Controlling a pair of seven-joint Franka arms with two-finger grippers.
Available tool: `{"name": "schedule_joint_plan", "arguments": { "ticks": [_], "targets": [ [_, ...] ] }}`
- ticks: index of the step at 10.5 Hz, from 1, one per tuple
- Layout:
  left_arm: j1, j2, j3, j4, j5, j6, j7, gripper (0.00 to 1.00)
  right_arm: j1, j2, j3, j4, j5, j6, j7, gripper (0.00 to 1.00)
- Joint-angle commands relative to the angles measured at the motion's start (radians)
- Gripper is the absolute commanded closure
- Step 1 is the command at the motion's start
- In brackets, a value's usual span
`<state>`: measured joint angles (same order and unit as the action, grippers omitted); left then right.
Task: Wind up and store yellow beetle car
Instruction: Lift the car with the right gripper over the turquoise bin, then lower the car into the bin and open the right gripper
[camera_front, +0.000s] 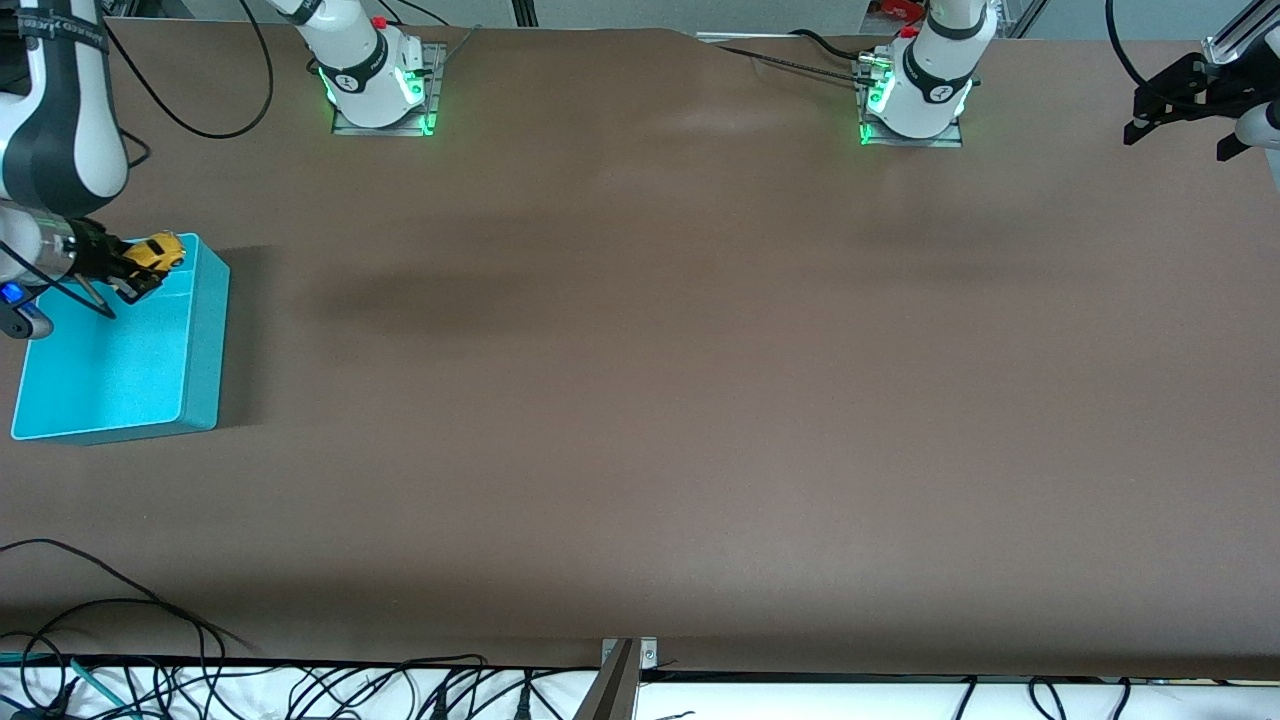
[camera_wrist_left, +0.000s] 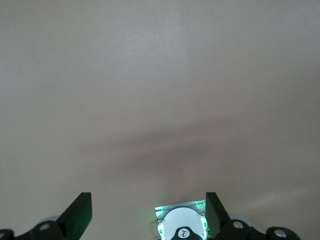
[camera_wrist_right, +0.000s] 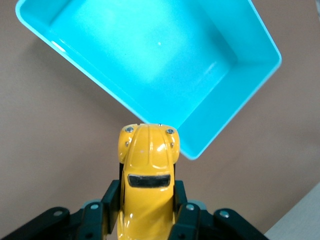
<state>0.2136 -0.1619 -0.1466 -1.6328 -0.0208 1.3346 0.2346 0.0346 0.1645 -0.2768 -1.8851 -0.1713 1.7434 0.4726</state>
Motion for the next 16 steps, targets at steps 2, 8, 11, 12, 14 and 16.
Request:
{"name": "schedule_joint_plan", "arguments": {
  "ticks": [2, 8, 11, 12, 14, 16],
  "targets": [
    [0.009, 0.016, -0.004, 0.033, -0.001, -0.023, 0.003, 0.00, -0.047, 0.096, -0.002, 0.037, -0.007, 0.070, -0.127, 0.96],
    [0.010, 0.016, -0.004, 0.034, -0.001, -0.023, 0.002, 0.00, -0.169, 0.127, -0.002, 0.024, 0.068, 0.099, -0.385, 0.93],
    [0.010, 0.016, -0.004, 0.033, -0.001, -0.023, 0.002, 0.00, -0.218, 0.148, -0.004, -0.037, 0.070, 0.188, -0.503, 0.90],
    [0.010, 0.016, -0.004, 0.033, 0.001, -0.023, 0.003, 0.00, -0.237, 0.185, -0.002, -0.037, 0.073, 0.230, -0.564, 0.90],
    [0.010, 0.016, -0.004, 0.034, -0.001, -0.023, 0.003, 0.00, -0.242, 0.257, -0.002, -0.039, 0.073, 0.361, -0.632, 0.90],
    [0.010, 0.016, -0.004, 0.034, -0.001, -0.023, 0.002, 0.00, -0.254, 0.294, -0.002, -0.042, 0.073, 0.451, -0.657, 0.90]
  ]
}}
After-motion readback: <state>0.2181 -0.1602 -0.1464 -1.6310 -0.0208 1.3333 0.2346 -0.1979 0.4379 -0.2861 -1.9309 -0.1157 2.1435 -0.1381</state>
